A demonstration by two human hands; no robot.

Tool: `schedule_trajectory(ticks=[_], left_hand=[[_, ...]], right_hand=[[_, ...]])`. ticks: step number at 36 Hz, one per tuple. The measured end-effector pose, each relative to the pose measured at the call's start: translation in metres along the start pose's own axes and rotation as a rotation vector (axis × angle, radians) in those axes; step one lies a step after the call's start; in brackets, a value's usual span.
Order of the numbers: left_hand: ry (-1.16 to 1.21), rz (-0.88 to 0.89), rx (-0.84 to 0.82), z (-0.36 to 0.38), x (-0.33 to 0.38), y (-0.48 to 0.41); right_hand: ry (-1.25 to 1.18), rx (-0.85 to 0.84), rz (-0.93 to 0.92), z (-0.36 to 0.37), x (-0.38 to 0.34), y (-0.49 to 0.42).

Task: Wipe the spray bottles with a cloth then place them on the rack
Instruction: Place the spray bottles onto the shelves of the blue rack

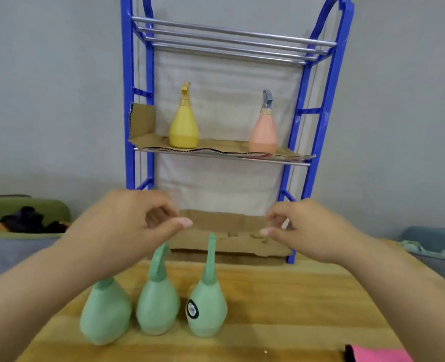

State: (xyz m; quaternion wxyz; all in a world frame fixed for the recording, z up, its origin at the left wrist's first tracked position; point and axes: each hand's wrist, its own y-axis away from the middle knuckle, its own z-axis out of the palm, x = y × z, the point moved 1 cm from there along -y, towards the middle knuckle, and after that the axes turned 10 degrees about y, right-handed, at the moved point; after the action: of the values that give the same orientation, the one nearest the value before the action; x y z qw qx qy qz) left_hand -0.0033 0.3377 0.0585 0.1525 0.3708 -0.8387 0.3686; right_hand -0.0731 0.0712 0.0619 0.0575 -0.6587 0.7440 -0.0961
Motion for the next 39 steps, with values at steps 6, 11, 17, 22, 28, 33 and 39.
schedule_trajectory(ticks=[6, 11, 17, 22, 28, 33, 39], left_hand=[[0.144, -0.111, 0.185, 0.04, -0.048, 0.059], [0.117, -0.327, 0.194, 0.078, -0.086, 0.083], [0.032, -0.409, 0.072, 0.109, -0.103, 0.072], [0.058, -0.427, 0.014, 0.123, -0.104, 0.054], [0.105, -0.365, 0.118, 0.124, -0.108, 0.044], [0.236, -0.417, 0.118, 0.124, -0.107, 0.04], [0.282, -0.404, 0.113, 0.128, -0.097, 0.029]], right_hand=[[-0.077, -0.165, 0.021, 0.07, -0.024, 0.026], [-0.054, -0.201, 0.082, 0.119, -0.043, 0.023], [-0.239, -0.176, 0.139, 0.153, -0.066, 0.009], [-0.398, -0.131, 0.122, 0.157, -0.075, -0.004], [-0.452, -0.09, 0.156, 0.162, -0.083, -0.013], [-0.495, -0.09, 0.171, 0.162, -0.079, -0.017], [-0.558, -0.009, 0.194, 0.144, -0.05, -0.018]])
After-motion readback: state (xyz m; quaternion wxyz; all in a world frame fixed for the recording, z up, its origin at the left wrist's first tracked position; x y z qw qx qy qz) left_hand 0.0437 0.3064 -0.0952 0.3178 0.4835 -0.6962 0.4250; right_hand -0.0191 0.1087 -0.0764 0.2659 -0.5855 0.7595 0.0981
